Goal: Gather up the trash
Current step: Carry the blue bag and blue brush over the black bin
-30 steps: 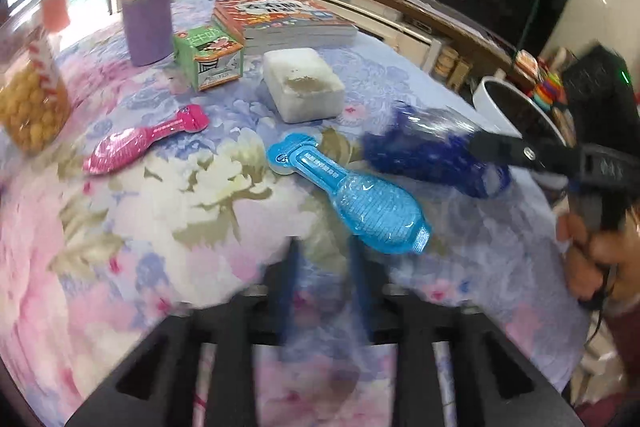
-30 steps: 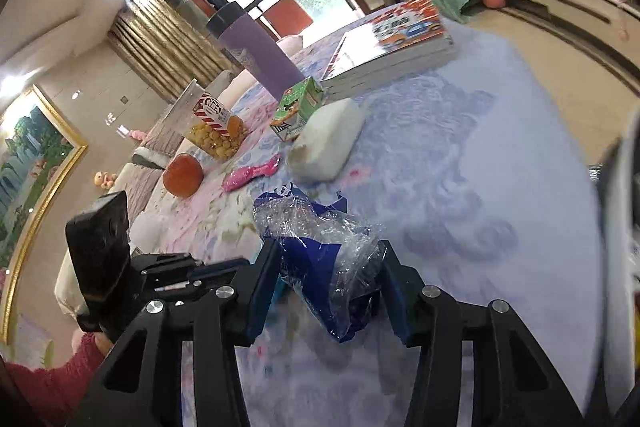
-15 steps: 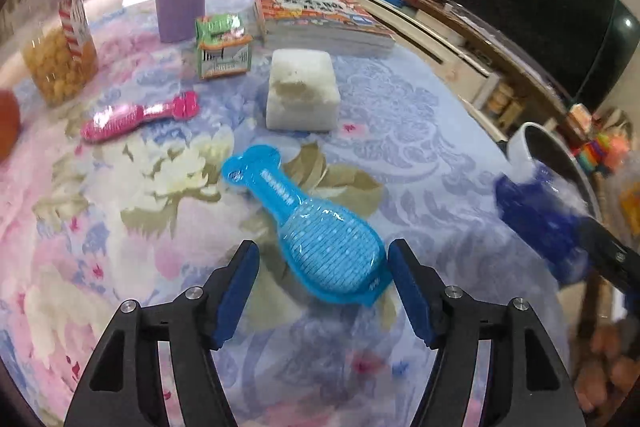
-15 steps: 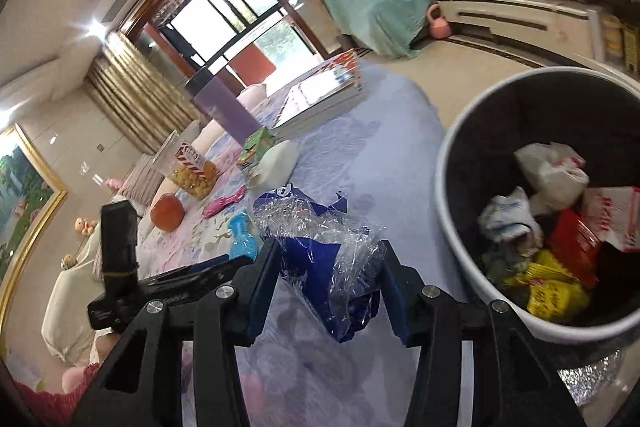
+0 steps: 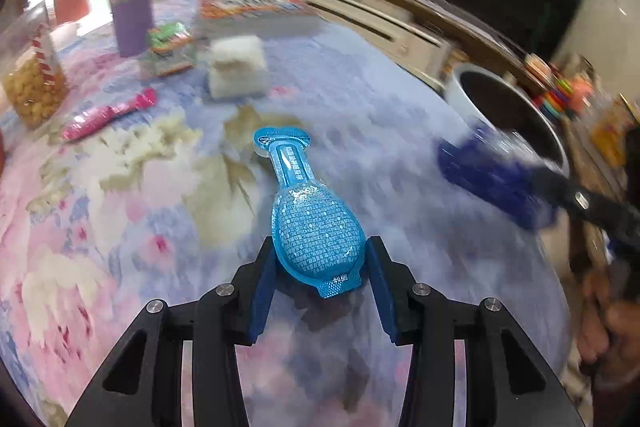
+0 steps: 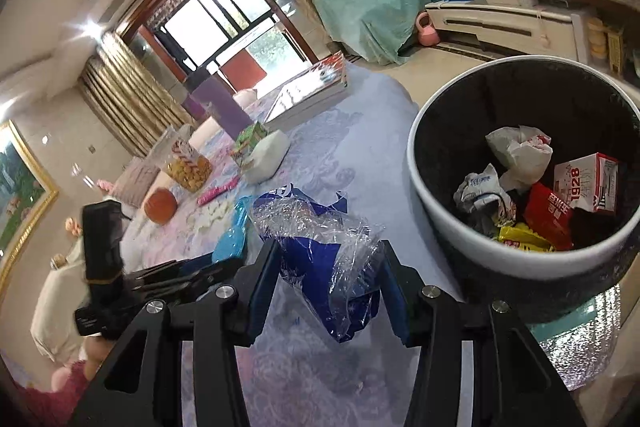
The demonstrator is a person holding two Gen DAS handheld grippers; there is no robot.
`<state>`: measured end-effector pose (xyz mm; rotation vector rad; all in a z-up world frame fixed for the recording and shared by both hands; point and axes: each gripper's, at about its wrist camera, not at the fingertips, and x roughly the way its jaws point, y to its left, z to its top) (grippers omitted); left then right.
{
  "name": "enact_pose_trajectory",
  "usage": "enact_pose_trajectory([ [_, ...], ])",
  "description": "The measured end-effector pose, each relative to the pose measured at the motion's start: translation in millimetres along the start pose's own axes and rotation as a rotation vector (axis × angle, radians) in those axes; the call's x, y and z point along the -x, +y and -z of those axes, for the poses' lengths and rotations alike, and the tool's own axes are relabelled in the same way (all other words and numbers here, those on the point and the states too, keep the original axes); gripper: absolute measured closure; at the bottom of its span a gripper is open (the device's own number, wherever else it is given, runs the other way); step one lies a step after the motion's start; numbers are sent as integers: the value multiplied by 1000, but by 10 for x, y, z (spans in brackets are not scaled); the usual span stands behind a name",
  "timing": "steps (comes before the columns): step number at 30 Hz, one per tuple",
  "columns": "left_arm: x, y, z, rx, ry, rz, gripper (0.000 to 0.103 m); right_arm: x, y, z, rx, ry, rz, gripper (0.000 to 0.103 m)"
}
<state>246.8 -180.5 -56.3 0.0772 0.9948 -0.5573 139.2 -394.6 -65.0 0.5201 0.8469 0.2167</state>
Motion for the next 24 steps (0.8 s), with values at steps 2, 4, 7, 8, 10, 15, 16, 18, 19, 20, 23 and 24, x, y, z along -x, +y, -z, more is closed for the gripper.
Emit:
enact_pose_trajectory([
  [2, 52, 19, 81, -36, 23, 21, 60, -30, 53, 55, 26, 16, 12, 50],
  [4, 136, 51, 135, -65, 30, 23, 59, -71, 121, 113, 65, 38, 29, 46],
  [7, 235, 93, 182, -88, 38, -3, 56, -98, 206, 192, 127, 65, 40, 41],
  [8, 256, 102, 205, -82, 38, -31, 51, -101, 233, 203, 153, 70, 50, 37],
  [10, 277, 131, 219, -58, 23, -54, 45, -85, 286, 230, 205, 77, 57, 31],
  [15, 288, -25, 291, -21, -16, -106, 43, -88, 400, 187, 321, 94, 68, 27],
  [16, 273, -52, 290, -13, -25, -124, 43, -121, 417, 179, 340, 112, 62, 27],
  [18, 242, -81, 295, -5, -36, -141, 43, -196, 440, 183, 366, 144, 61, 27],
  [19, 230, -84, 298, -1, -42, -144, 49, -230, 447, 191, 374, 154, 63, 27],
  [20, 225, -91, 304, 2, -48, -150, 58, -275, 444, 202, 375, 169, 63, 28],
  [23, 225, -66, 300, 9, -53, -141, 58, -327, 408, 236, 344, 197, 36, 54],
  [24, 232, -65, 302, 8, -55, -139, 58, -339, 388, 251, 319, 210, 15, 54],
])
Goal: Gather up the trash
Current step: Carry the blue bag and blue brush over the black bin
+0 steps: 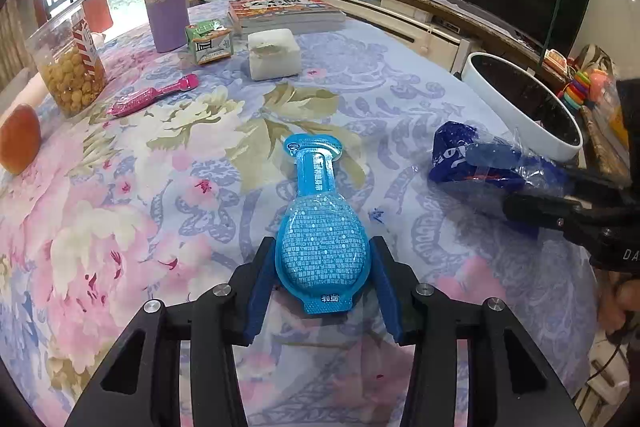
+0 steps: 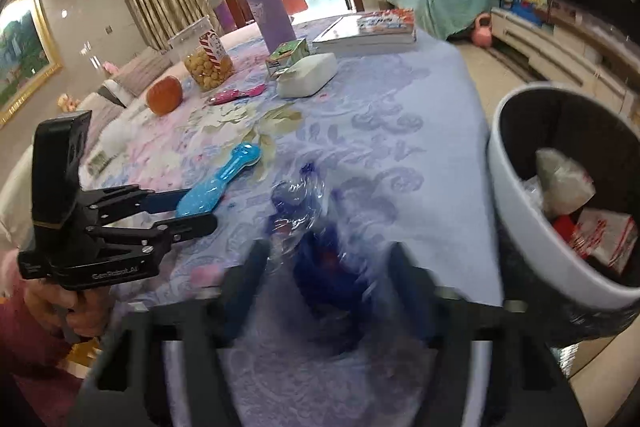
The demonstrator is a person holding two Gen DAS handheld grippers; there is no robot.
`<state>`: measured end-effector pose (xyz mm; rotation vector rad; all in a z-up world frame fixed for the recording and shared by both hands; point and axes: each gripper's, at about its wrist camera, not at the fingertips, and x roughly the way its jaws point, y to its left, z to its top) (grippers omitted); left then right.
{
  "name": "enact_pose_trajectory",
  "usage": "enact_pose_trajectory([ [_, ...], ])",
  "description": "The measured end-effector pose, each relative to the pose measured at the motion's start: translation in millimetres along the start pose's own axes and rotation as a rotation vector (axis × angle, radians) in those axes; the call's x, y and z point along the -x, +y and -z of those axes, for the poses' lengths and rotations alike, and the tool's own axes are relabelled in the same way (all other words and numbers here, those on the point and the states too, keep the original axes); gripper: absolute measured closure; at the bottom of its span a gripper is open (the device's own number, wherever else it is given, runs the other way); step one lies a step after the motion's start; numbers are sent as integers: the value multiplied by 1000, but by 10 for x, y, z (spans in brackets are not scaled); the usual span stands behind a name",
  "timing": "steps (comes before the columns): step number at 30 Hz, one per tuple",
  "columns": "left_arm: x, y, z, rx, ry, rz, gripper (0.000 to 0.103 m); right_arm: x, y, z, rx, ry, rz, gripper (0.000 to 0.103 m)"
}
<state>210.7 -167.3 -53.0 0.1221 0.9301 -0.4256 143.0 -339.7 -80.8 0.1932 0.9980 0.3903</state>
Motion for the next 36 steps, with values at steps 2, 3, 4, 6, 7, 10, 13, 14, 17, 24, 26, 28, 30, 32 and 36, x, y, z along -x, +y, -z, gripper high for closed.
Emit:
enact_pose_trajectory([
  [2, 19, -4, 0, 0, -3, 9, 58, 26, -13, 38, -24, -18, -4, 58],
  [3, 39, -11, -4, -1, -8, 21, 58, 42, -16, 53, -32, -23, -7, 59],
  [4, 65, -38, -6, -5, -15, 27, 58, 72, -25, 68, -49, -34, -8, 59],
  [6, 103, -85, -19, -22, -26, 33, 58, 161, -57, 98, -91, -64, -5, 59],
  [7, 113, -96, -25, -28, -29, 35, 58, 201, -74, 101, -101, -75, 0, 60],
  [10, 149, -199, -46, -55, -38, 44, 58, 348, -134, 123, -149, -120, 14, 60],
  [13, 165, -318, -79, -75, -39, 62, 58, 455, -185, 130, -173, -145, 37, 60],
  [14, 161, -337, -90, -78, -38, 66, 58, 492, -203, 138, -179, -151, 55, 60],
  [17, 148, -440, -139, -92, -33, 83, 58, 597, -258, 159, -201, -169, 79, 60],
  [24, 115, -704, -260, -135, -37, 102, 58, 783, -399, 195, -233, -202, 116, 60],
  [26, 99, -765, -290, -144, -36, 106, 58, 835, -441, 200, -240, -211, 126, 60],
  [28, 88, -842, -330, -159, -39, 112, 58, 886, -490, 204, -248, -219, 136, 60],
  [30, 83, -901, -361, -170, -43, 115, 58, 930, -532, 211, -255, -227, 148, 60],
  [32, 78, -954, -392, -181, -46, 118, 58, 964, -583, 219, -266, -234, 157, 60],
  [36, 67, -1061, -460, -202, -52, 124, 58, 1047, -668, 238, -286, -252, 168, 60],
])
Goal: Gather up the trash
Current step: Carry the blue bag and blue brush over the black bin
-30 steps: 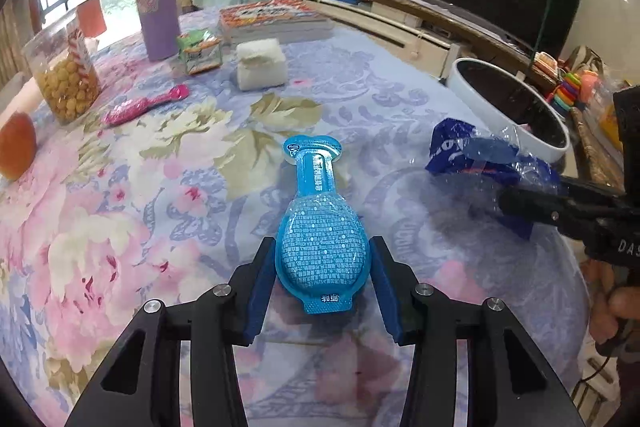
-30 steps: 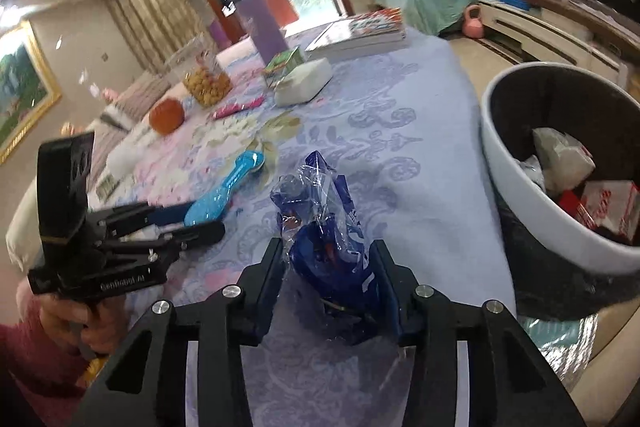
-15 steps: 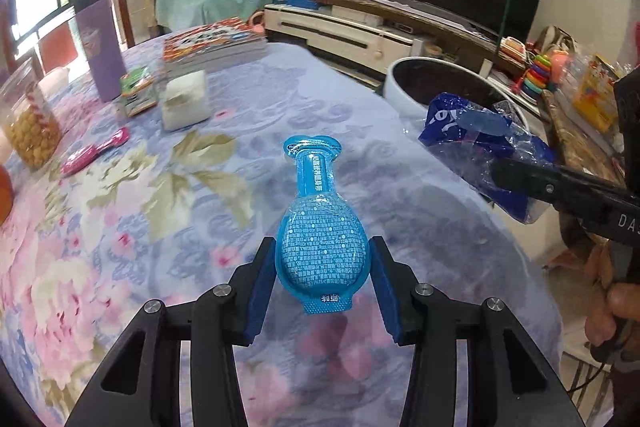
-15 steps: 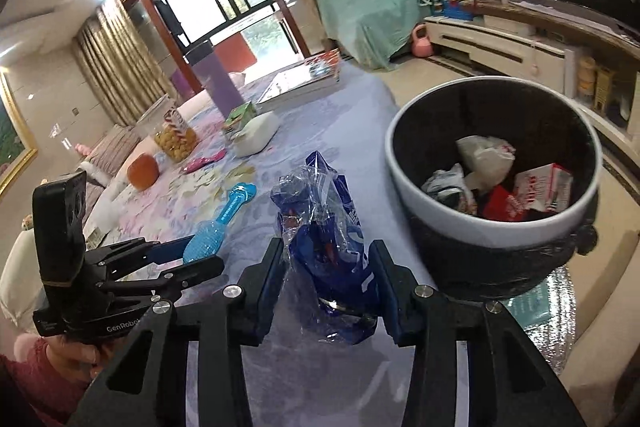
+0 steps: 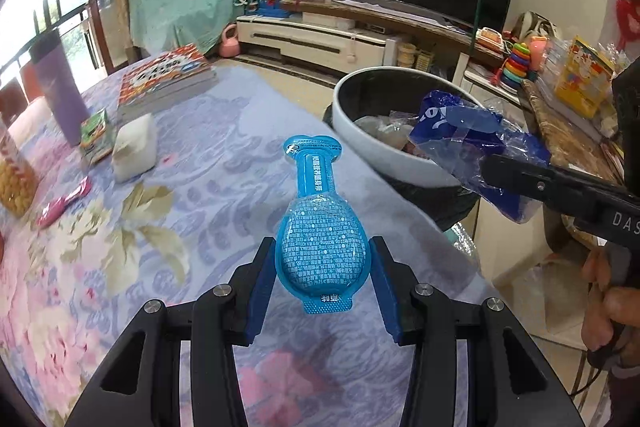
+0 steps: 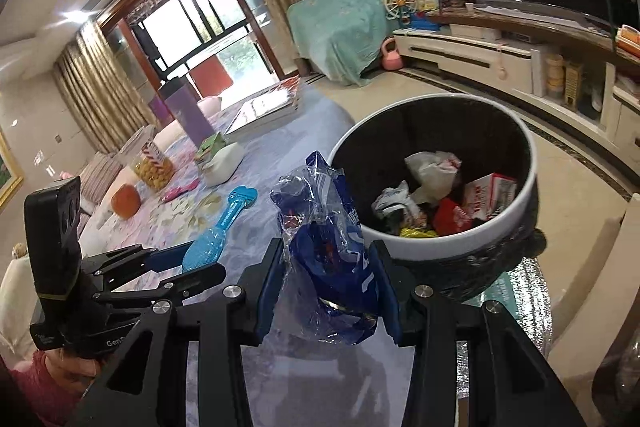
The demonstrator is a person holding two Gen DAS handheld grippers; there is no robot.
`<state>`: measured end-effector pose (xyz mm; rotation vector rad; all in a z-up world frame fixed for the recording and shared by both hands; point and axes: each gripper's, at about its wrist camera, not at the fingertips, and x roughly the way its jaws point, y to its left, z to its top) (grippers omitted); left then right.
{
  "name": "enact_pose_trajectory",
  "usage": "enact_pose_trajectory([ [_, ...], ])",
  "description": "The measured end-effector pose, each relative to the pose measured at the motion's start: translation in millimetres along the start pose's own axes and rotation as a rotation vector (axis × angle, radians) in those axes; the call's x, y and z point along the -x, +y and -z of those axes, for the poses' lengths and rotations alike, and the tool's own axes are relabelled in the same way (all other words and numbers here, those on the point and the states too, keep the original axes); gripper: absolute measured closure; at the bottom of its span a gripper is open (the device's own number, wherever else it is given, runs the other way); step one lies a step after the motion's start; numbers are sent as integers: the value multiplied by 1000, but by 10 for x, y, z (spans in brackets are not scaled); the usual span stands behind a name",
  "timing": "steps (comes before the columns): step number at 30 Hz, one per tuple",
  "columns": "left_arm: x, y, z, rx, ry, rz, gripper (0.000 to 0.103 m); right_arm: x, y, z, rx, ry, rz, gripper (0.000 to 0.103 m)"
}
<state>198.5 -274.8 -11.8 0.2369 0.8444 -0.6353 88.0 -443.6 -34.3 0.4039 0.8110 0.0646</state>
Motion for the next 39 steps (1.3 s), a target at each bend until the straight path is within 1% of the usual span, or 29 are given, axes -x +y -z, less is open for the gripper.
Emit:
enact_pose_trajectory([
  [8, -35, -138, -115, -32, -6, 10, 58, 105, -158, -68, -20, -25, 22, 60],
  [20, -163, -286, -355, -67, -5, 43, 58, 114, -387, -216, -42, -34, 67, 60],
  [26, -331, -360, -547, -85, 7, 57, 58, 76, -543, -339, -51, -33, 90, 60],
  [39, -756, -486, -904, -108, 40, 58, 58, -95, -799, -546, -57, -4, 120, 60],
])
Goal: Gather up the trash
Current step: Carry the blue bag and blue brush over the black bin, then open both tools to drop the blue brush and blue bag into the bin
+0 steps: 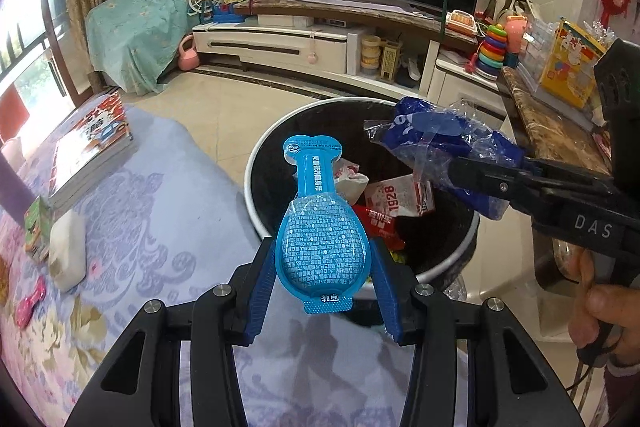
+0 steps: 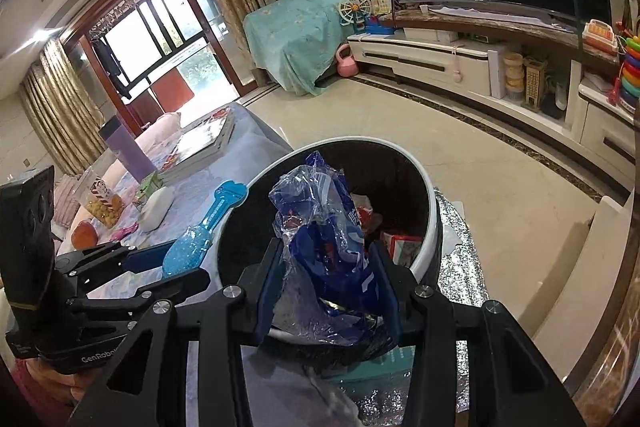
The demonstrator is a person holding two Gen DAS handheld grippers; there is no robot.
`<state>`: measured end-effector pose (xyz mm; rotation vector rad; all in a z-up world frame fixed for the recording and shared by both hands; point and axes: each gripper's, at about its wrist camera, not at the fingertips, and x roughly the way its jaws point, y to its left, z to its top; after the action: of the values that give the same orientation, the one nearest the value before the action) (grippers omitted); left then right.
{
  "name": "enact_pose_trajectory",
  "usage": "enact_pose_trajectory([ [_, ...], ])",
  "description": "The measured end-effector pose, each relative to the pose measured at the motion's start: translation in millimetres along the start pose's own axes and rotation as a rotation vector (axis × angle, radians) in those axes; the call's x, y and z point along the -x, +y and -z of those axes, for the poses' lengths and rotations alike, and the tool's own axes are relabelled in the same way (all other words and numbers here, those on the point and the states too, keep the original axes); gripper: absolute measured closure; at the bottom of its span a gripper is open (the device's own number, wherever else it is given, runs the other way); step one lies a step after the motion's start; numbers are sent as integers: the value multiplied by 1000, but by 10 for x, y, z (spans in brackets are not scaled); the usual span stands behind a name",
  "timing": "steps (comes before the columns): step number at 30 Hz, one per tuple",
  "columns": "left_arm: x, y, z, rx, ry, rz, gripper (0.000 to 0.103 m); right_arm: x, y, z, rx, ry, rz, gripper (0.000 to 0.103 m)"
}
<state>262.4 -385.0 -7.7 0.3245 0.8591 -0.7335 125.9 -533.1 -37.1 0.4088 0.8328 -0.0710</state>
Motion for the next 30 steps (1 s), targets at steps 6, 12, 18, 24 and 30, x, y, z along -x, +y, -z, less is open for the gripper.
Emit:
enact_pose_trajectory([
  [6, -183, -9, -115, -6, 23, -1, 58, -93, -71, -70, -5, 17, 3, 59],
  [12, -297, 29, -186, 11, 37, 10, 58, -159, -113, -126, -7, 32, 3, 59],
  [18, -352, 27, -212, 13, 39, 15, 58, -194, -134, -163, -7, 39, 3, 59],
  [24, -378, 19, -225, 11, 47, 20, 57, -222, -131, -187, -13, 42, 2, 56],
  [30, -352, 66, -229, 35, 41, 32, 52, -219, -141, -225, -23, 42, 8, 47],
])
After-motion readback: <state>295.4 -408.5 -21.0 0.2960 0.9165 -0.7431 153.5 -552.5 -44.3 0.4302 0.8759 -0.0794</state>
